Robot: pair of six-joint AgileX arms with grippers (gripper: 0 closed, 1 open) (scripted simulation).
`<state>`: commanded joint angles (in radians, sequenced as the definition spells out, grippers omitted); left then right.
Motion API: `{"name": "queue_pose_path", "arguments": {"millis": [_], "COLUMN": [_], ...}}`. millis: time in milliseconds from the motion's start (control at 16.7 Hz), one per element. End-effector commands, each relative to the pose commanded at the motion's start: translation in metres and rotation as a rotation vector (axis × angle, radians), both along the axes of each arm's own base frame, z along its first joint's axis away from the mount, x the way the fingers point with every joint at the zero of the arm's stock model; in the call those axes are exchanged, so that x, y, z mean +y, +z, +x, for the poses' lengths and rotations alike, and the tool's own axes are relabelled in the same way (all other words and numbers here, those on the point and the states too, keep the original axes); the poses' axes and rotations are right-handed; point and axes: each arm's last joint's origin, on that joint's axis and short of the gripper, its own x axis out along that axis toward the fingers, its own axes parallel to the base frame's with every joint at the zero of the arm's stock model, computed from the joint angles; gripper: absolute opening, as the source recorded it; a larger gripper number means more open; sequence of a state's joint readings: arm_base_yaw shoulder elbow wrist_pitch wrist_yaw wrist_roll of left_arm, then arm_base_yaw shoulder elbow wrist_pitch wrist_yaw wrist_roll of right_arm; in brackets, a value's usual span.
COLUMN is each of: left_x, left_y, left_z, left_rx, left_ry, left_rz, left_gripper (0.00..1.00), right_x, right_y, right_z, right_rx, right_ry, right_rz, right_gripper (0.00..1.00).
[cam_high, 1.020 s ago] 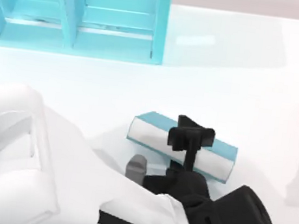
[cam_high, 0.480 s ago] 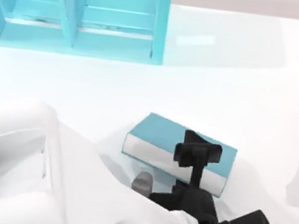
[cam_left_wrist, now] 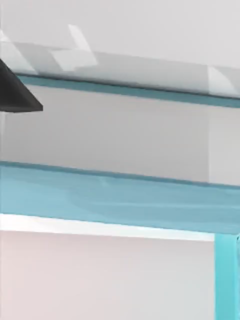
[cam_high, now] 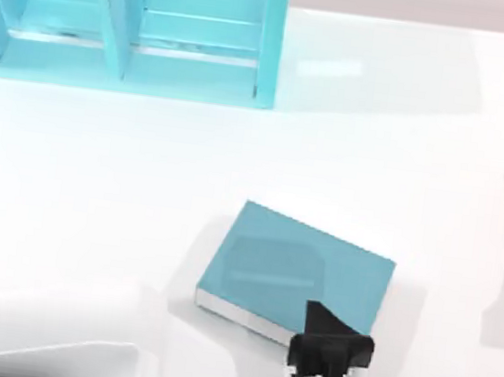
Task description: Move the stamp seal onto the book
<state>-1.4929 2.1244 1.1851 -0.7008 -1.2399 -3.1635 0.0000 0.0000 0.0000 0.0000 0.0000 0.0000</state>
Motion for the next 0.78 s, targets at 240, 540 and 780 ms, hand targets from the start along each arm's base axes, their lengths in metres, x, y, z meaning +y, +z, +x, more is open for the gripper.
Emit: {"name": "queue_pose_path", "arguments": {"millis": [240,540,780], "left_x": [0.008,0.013,0.014], "left_y": [0.011,0.025,0.028], "left_z": [-0.031,-0.053,-0.055], "left_rx": [-0.026,-0.057,-0.061], "left_ry": [0.011,0.012,0.012], "left_rz": [0.015,0.0,-0.003], "left_gripper": [1.0,1.0,1.0], "right_x": [0.0,0.0,0.0], "right_y": [0.0,0.0,0.0], "right_z": [0.0,0.0,0.0], "right_rx": [0.0,0.0,0.0], "right_ry": [0.0,0.0,0.0], "right_rz": [0.0,0.0,0.0], "right_gripper": [1.0,1.0,1.0]}}
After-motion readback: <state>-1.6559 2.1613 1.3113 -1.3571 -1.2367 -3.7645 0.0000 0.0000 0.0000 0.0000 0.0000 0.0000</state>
